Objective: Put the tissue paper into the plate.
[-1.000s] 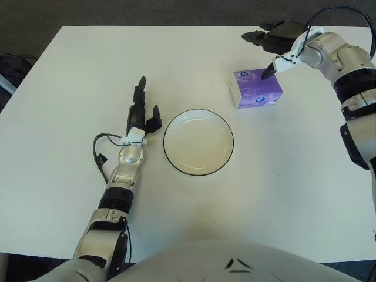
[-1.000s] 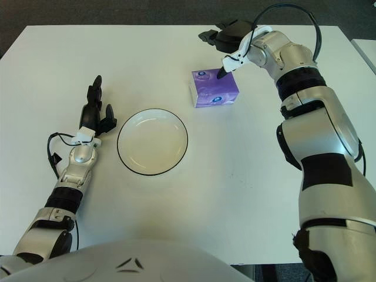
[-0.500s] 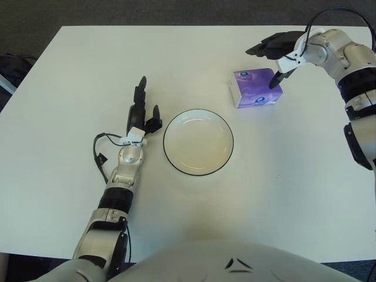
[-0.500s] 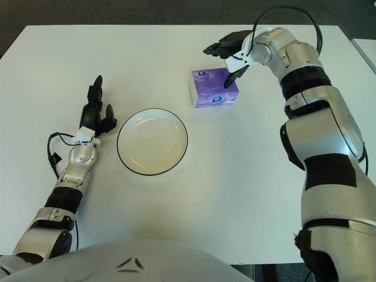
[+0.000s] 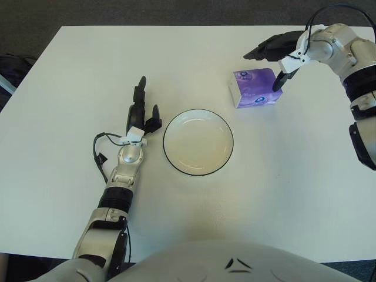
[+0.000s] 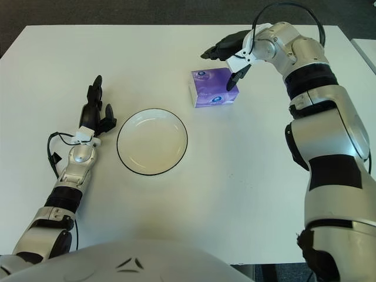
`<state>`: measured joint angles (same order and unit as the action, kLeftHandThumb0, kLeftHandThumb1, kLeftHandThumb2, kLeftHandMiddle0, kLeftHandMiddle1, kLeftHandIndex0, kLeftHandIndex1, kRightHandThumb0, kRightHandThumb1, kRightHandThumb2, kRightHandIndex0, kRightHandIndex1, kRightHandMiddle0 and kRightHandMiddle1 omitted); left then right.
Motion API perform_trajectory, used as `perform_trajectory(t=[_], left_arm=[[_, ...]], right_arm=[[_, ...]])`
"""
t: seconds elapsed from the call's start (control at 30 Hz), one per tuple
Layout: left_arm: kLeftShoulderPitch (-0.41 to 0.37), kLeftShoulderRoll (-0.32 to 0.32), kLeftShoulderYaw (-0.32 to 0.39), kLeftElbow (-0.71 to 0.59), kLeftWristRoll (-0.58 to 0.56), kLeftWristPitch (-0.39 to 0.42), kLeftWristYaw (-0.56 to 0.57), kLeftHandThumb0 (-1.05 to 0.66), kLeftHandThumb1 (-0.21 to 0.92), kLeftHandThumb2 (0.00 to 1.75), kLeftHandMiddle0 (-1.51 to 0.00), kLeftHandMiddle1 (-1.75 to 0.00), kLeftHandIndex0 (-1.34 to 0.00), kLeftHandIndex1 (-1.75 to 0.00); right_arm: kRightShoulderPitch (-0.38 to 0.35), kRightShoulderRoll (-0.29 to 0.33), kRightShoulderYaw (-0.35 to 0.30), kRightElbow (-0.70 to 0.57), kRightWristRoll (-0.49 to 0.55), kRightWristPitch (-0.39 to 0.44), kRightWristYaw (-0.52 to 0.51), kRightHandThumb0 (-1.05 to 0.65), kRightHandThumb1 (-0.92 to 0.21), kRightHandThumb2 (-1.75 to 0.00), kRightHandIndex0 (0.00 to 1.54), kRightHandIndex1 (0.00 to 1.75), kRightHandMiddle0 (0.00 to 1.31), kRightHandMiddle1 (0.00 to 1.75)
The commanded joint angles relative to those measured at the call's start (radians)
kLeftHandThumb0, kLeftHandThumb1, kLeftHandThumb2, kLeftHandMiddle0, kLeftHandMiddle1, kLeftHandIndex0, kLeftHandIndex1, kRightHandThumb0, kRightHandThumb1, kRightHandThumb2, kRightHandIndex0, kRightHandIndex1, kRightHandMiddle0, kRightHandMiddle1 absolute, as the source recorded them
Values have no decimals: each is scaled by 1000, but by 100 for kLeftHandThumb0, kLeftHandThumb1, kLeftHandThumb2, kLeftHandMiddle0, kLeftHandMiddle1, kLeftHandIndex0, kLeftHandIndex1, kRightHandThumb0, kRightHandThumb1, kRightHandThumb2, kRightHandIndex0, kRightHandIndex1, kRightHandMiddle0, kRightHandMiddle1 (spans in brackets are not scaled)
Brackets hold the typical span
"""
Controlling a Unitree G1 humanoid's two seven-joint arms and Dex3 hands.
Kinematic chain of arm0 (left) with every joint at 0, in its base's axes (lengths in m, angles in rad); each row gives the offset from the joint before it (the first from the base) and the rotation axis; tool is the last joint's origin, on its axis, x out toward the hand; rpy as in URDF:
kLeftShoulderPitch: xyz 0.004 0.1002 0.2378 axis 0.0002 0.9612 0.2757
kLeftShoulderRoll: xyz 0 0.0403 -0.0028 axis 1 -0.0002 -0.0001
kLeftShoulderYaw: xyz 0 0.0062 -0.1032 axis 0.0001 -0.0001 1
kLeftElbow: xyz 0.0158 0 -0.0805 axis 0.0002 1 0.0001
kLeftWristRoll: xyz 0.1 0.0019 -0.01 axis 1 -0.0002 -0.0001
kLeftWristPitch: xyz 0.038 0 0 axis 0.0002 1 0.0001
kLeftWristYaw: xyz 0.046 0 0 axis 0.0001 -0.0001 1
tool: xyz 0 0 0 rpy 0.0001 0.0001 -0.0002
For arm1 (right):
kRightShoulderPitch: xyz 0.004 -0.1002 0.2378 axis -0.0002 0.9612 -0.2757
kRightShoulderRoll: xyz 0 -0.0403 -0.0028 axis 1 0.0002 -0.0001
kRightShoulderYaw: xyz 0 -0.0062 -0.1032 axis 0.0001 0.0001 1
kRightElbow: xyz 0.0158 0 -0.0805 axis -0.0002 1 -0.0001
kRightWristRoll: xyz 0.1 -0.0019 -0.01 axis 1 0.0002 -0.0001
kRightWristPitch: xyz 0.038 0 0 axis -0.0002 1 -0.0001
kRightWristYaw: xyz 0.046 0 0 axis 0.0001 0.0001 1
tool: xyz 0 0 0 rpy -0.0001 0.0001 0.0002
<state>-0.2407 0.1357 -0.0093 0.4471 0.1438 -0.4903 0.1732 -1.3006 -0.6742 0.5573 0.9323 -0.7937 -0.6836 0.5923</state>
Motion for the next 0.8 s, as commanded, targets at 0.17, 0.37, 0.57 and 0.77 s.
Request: perform_trajectory(t=[0.17, 0.37, 0.57, 0.77], left_arm=[[151, -56, -35, 187, 14, -27, -1, -85, 92, 93, -11, -1, 0, -28], [150, -59, -36, 187, 12, -23, -4, -85, 92, 92, -11, -1, 0, -28], [149, -60, -38, 188, 13, -22, -3, -86, 92, 92, -10, 0, 0, -27], [147, -60, -39, 189, 14, -21, -3, -86, 92, 92, -10, 0, 0, -27]], right_arm=[[16, -35, -27, -44, 35, -16, 36, -105, -88, -6, 0, 0, 0, 0], [30, -40, -35, -63, 31, -14, 26, -105, -87, -5, 0, 0, 0, 0], [43, -44, -39, -81, 24, -10, 17, -105, -87, -4, 0, 0, 0, 0], [56, -43, -42, -95, 21, -4, 7, -105, -86, -3, 0, 0, 0, 0]])
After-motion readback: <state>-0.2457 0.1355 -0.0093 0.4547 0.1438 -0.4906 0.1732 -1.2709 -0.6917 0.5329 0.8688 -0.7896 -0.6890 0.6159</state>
